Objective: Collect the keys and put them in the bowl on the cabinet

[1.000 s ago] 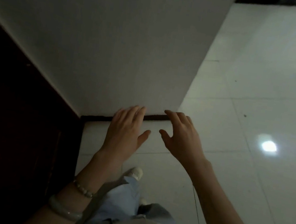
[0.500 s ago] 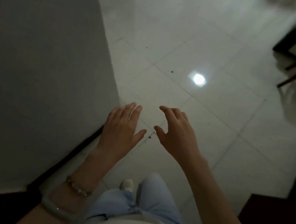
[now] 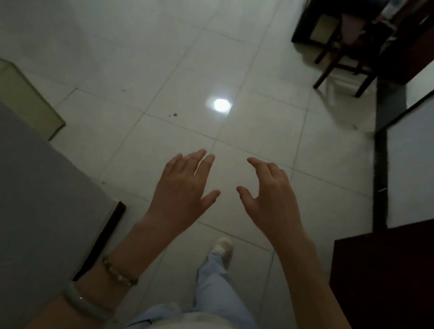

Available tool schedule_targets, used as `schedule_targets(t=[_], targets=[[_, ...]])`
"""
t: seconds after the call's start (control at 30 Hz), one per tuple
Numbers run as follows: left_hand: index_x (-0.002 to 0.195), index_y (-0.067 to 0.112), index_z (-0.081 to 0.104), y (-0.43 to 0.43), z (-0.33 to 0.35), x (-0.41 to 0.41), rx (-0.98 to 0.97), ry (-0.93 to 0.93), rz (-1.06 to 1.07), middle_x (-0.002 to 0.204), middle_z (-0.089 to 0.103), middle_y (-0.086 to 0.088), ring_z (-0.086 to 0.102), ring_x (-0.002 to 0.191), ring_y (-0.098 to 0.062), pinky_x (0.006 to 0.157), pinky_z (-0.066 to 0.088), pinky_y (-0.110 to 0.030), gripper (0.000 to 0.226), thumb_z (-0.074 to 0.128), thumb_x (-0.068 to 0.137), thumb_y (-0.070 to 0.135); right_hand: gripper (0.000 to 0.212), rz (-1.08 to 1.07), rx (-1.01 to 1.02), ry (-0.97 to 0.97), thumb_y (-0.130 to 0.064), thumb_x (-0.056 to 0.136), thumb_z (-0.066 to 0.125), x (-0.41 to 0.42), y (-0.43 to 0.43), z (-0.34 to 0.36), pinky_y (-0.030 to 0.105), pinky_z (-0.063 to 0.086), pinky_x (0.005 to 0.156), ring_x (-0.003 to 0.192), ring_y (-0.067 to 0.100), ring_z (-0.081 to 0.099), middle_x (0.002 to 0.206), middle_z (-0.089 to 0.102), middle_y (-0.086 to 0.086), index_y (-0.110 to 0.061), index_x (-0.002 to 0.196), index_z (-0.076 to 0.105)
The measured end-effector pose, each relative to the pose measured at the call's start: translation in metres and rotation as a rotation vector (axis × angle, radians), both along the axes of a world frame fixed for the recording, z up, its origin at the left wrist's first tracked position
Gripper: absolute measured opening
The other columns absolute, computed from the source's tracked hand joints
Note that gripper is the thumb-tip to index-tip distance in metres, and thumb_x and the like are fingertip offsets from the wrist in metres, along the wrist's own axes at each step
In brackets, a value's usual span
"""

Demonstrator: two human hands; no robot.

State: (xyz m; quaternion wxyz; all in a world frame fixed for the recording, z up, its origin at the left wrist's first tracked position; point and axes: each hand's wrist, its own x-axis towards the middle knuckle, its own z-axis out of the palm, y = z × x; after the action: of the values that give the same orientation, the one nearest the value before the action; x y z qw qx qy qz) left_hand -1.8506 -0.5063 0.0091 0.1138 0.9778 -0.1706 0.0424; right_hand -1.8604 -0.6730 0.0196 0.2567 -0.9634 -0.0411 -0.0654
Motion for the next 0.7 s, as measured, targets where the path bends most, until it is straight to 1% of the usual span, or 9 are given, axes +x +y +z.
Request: schedule_targets(t=[0.17,0.33,0.57,0.7], targets=[[0.135,0.006,0.035,-0.043,0.005,0.08,0.007,-0.017,-0.111,0.14,0.043,-0.018,0.038,0.13,-0.03,0.11,0.022,-0.041,0.066,0.061,0.084,0.038,0.056,-0.096,-0.007,-0.033,-0.02,0.078,0.069,0.064,-0.042,0.008,0.034,0.043,0.09,0.109,0.028,0.051,0.118,0.058,0.015,-0.009,0.127,0.044],[0.136,0.007,0.034,-0.1,0.012,0.144,-0.043,-0.027,-0.175,0.141,0.041,-0.017,0.036,0.131,-0.029,0.111,0.02,-0.041,0.066,0.06,0.084,0.039,0.057,-0.164,-0.024,-0.052,-0.021,0.076,0.071,0.113,-0.092,0.016,0.032,0.042,0.092,0.108,0.027,0.053,0.118,0.059,0.013,-0.01,0.126,0.045],[0.134,0.006,0.036,-0.171,0.017,0.207,-0.04,-0.041,-0.323,0.138,0.045,-0.018,0.04,0.128,-0.03,0.109,0.024,-0.042,0.067,0.063,0.082,0.037,0.058,-0.295,-0.059,-0.054,-0.022,0.076,0.071,0.155,-0.155,0.019,0.033,0.044,0.092,0.108,0.027,0.053,0.118,0.059,0.013,-0.01,0.126,0.044],[0.135,0.006,0.035,-0.213,0.017,0.242,-0.037,-0.037,-0.424,0.139,0.045,-0.018,0.04,0.129,-0.03,0.109,0.022,-0.042,0.068,0.063,0.082,0.038,0.058,-0.4,-0.076,-0.04,-0.026,0.078,0.069,0.172,-0.192,0.017,0.033,0.043,0.092,0.109,0.026,0.053,0.12,0.058,0.012,-0.012,0.128,0.043]])
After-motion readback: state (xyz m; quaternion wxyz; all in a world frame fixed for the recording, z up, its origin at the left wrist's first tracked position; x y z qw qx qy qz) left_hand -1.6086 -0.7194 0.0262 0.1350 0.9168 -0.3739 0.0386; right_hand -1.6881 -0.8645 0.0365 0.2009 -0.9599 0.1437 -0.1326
